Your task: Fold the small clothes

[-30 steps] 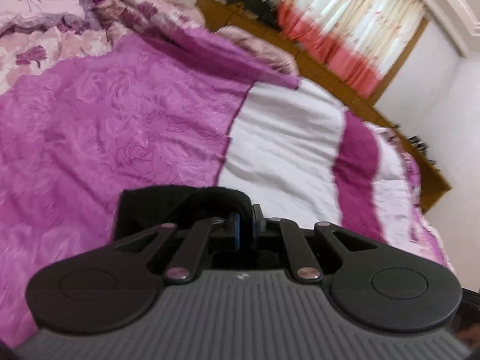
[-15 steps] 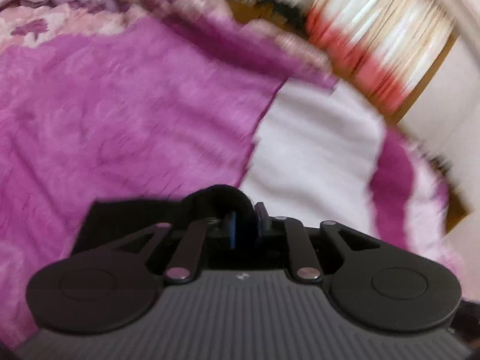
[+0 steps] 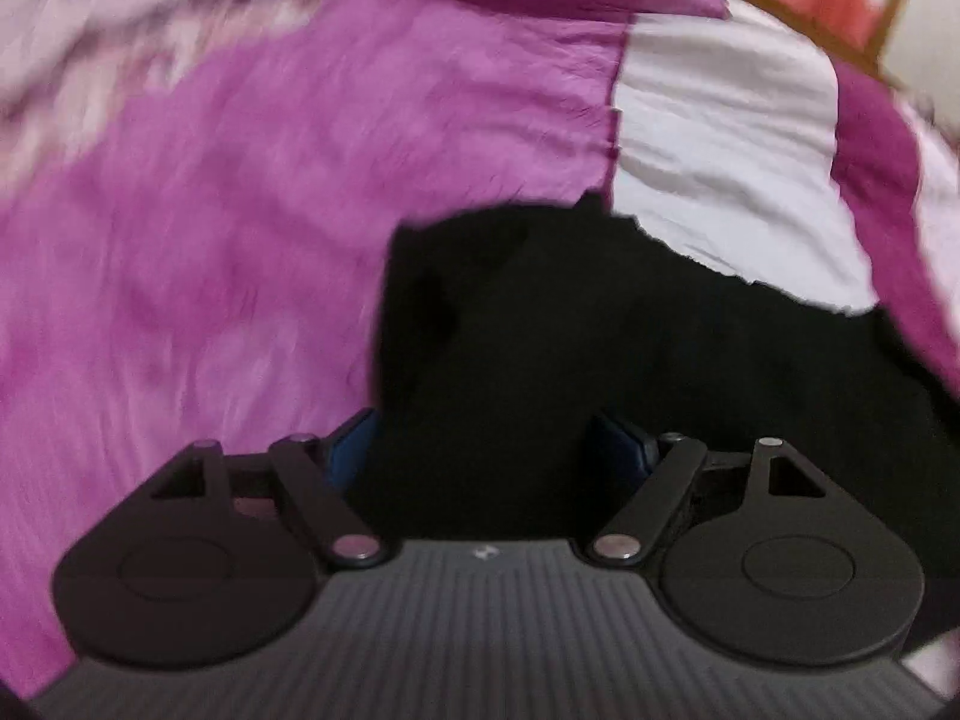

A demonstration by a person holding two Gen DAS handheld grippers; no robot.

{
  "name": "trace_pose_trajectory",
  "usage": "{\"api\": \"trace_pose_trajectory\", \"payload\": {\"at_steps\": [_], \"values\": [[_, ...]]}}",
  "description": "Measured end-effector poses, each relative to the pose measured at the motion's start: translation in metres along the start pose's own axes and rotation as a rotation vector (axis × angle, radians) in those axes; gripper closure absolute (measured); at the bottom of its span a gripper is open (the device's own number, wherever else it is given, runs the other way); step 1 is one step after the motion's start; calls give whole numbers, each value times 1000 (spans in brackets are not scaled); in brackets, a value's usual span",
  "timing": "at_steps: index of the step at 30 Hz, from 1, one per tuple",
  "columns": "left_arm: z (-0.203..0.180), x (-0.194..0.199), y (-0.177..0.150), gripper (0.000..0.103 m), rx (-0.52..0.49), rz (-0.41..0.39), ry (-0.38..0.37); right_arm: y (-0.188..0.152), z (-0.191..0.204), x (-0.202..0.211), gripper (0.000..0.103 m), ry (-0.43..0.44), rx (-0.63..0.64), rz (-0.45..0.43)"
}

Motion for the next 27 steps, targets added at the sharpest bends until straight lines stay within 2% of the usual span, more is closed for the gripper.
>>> {"api": "trace_pose_trajectory", "payload": {"at_steps": [2, 4, 6, 7, 8, 9, 10, 11, 12, 15, 16, 17, 18, 20, 23, 25, 26, 27], "values": [[8, 16, -6, 25, 44, -10, -15, -16, 2, 7, 17, -80, 54, -2], [13, 29, -10, 25, 45, -20, 14, -17, 2, 17, 18, -102, 33, -11], [15, 33, -12, 24, 22, -40, 26, -10, 0, 21, 18, -142, 25, -62], [12, 33, -11, 24, 16, -43, 28, -2, 1, 22, 17, -153, 38, -115], [10, 31, -12, 25, 10, -44, 29, 6, 6, 26, 16, -119, 47, -181], [7, 27, -10, 24, 0, -41, 30, 15, 13, 27, 16, -20, 39, -224], [3, 20, -8, 24, -20, -32, 25, 24, 20, 23, 16, 91, 11, -222], [-1, 18, -8, 24, -56, -23, 17, 31, 24, 15, 16, 161, -21, -198], [-4, 16, -9, 24, -96, -17, 14, 35, 25, 5, 17, 177, -37, -164], [-6, 17, -16, 25, -144, -8, 17, 31, 20, -25, 17, 62, 15, -121], [-6, 18, -16, 25, -136, -9, 10, 26, 19, -35, 21, 30, 43, -101], [-4, 20, -16, 25, -116, -11, 1, 20, 21, -42, 32, 34, 66, -74], [0, 21, -16, 25, -82, -15, -9, 16, 22, -46, 37, 39, 76, -70], [9, 21, -16, 22, -37, -25, -16, 16, 20, -46, 46, -51, 77, -95], [19, 23, -16, 22, -24, -45, -11, 20, 7, -52, 44, -160, 19, -100], [21, 25, -16, 22, -18, -49, -14, 20, -6, -56, 44, -199, -27, -99], [23, 27, -17, 22, -3, -57, -12, 20, -13, -56, 44, -239, -39, -105], [25, 29, -17, 22, 18, -66, -11, 19, -23, -57, 43, -317, -42, -110]]}}
Point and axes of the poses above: each gripper's, at about its wrist camera, not at the fingertips, and x roughly against the way its jaws point, z to its left, y to its top, the point moved 8 cm from there along -x, roughly the way its jaws point, and after that the axes turned 11 degrees about -y, right-handed, at the moved point
